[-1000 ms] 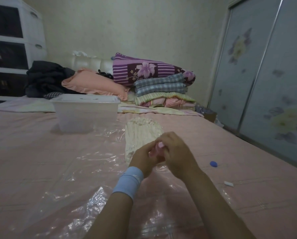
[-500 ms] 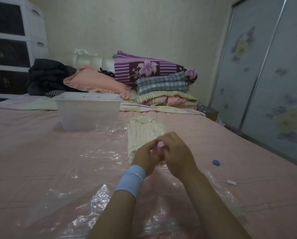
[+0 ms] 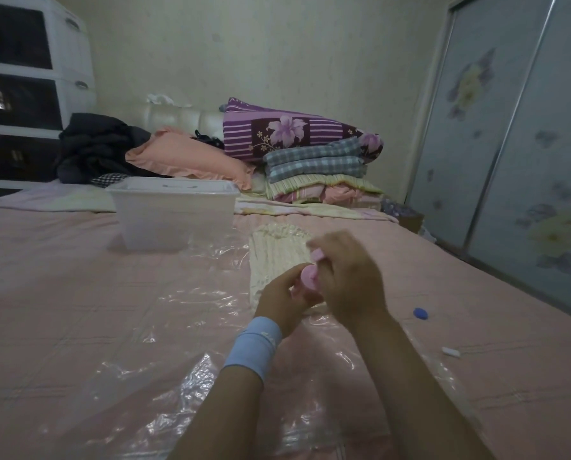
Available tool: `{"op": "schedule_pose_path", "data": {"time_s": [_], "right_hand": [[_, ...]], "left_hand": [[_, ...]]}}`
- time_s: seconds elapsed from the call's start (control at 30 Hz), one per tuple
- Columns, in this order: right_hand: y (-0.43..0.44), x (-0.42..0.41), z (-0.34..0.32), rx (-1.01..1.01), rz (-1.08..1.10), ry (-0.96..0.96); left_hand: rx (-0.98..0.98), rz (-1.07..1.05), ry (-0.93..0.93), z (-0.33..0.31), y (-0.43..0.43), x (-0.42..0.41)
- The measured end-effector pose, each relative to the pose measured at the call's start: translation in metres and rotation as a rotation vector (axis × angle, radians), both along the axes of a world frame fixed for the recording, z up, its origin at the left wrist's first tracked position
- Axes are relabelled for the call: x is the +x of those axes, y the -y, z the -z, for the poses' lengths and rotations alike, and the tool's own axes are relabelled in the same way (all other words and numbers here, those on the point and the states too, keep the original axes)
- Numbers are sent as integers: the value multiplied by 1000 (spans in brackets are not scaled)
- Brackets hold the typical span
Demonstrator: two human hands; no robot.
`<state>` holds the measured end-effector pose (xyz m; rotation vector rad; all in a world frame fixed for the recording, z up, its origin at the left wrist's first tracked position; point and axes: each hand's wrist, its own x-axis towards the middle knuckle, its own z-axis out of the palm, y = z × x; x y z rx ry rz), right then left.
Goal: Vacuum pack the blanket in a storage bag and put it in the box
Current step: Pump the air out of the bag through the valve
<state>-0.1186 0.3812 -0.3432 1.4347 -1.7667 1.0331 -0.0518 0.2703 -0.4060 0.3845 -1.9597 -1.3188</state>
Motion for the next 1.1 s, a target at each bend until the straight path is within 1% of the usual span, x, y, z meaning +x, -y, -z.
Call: {"op": "schedule_pose_path", "data": {"time_s": [0.07, 0.1, 0.13, 0.2, 0.33, 0.4, 0.43, 0.47, 0.5, 0.6, 0.63, 0.67, 0.73, 0.8, 0.9, 0.97, 1.03, 1.1], "right_hand": [[0, -7, 20, 219, 31, 89], [-1, -8, 20, 258, 23, 114], [-4, -8, 15, 253, 6, 117], [-11, -4, -7, 158, -36, 63], [-25, 8, -51, -178, -109, -88], [-23, 10, -55, -297, -122, -106], [-18, 8, -51, -316, -118, -96], [-14, 5, -42, -295, -110, -77], [-10, 1, -29, -231, -106, -41], [-2, -13, 14, 77, -97, 126], [-1, -14, 21, 152, -84, 153], [-2, -15, 21, 187, -73, 164], [-5, -11, 4, 155, -79, 131], [-12, -2, -26, 41, -95, 29], [-22, 15, -62, -165, -118, -103], [-20, 20, -65, -246, -114, -146], [-11, 16, -52, -248, -87, -124], [-3, 9, -25, -89, -38, -45]], "left_hand": [[-3, 41, 20, -1, -2, 0], [3, 58, 24, -2, -2, 1], [-6, 64, 33, -3, -1, 1], [-19, 74, 56, -6, 2, 1], [-93, 96, 109, -10, 11, 1], [-130, 83, 124, -10, 8, 0], [-156, 58, 137, -9, 7, -2], [-183, 29, 140, -9, 6, -4], [-203, -5, 132, -9, 5, -6], [-234, -82, 96, -11, 1, -8], [-225, -90, 92, -11, 1, -7], [-197, -88, 81, -9, 0, -6], [-105, -79, 41, -6, 1, -3], [-57, -71, 7, -5, 4, -1], [-52, -74, 19, -5, 7, 2], [-78, -81, 30, -4, 7, 2], [-94, -76, 24, -1, 6, 1], [-94, -80, 11, 0, 4, 0]]}}
